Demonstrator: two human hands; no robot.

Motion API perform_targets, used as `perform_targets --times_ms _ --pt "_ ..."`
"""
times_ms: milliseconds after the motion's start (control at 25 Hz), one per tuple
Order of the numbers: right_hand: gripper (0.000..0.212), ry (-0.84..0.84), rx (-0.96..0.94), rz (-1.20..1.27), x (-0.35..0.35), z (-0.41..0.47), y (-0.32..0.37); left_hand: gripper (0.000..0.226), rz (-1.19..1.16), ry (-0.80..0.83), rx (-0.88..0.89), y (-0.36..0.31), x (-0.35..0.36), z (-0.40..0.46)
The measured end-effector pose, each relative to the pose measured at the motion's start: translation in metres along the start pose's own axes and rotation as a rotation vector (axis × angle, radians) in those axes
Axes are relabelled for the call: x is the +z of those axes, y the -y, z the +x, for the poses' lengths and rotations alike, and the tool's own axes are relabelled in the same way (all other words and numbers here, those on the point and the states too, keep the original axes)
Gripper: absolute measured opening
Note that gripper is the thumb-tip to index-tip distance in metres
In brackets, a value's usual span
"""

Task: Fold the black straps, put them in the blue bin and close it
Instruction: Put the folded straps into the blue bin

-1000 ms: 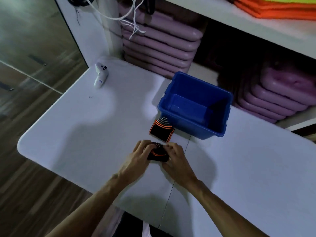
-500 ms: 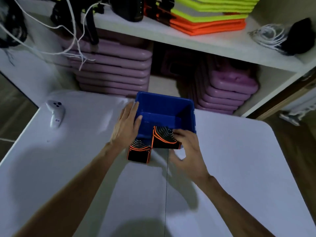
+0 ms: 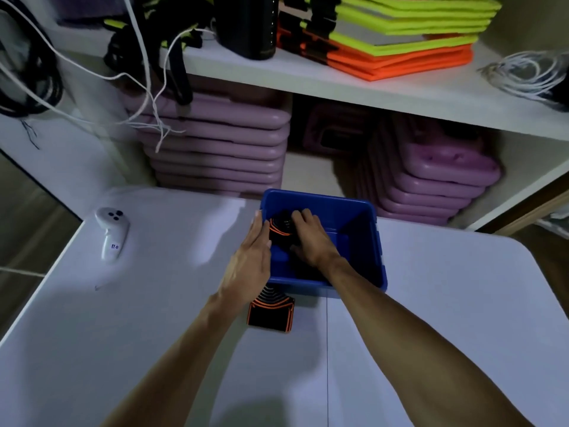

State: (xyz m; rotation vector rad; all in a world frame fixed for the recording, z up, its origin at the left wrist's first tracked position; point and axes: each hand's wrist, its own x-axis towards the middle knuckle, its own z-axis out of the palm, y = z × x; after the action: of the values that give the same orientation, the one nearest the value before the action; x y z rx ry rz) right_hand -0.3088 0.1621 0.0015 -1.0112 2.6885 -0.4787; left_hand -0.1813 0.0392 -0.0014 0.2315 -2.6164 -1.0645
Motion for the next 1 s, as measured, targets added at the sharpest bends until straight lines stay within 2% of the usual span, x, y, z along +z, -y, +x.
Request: perform_targets --times_ms 200,400,560,680,800,840,920,1000 --pt "0.05 0.069 0.056 0.0 0.014 0.015 -0.01 0.049 -0.004 -0.017 0.009 0.006 0.004 0.0" --pt "0.075 0.05 0.124 0.145 0.006 0.01 -0.006 0.051 -0.077 -0.047 -0.02 -0.006 -0.001 -0.001" --pt "0.083 0.022 0.166 0.176 -0.01 -0.016 0.004 0.048 -0.138 -0.113 -0.033 -0.016 -0.014 -0.018" --pt "0.064 -0.111 0.145 0.222 -0.022 -0.059 0.014 0.044 -0.066 -0.176 -0.023 -0.004 -0.019 -0.06" --pt "0.036 -0.417 -0.036 0.323 -0.018 -0.126 0.026 0.045 0.055 -0.102 0.012 0.018 -0.014 -0.105" --pt "0.031 -0.439 -0.086 0.368 -0.01 -0.148 0.029 0.048 0.069 -0.063 0.022 0.024 -0.011 -0.116" --pt "0.037 -0.309 -0.097 0.422 0.015 -0.18 0.033 0.06 0.029 0.01 0.027 0.028 -0.004 -0.125" --pt "0.067 -0.131 -0.009 0.425 0.045 -0.187 0.034 0.067 -0.032 0.06 0.011 0.027 0.004 -0.124"
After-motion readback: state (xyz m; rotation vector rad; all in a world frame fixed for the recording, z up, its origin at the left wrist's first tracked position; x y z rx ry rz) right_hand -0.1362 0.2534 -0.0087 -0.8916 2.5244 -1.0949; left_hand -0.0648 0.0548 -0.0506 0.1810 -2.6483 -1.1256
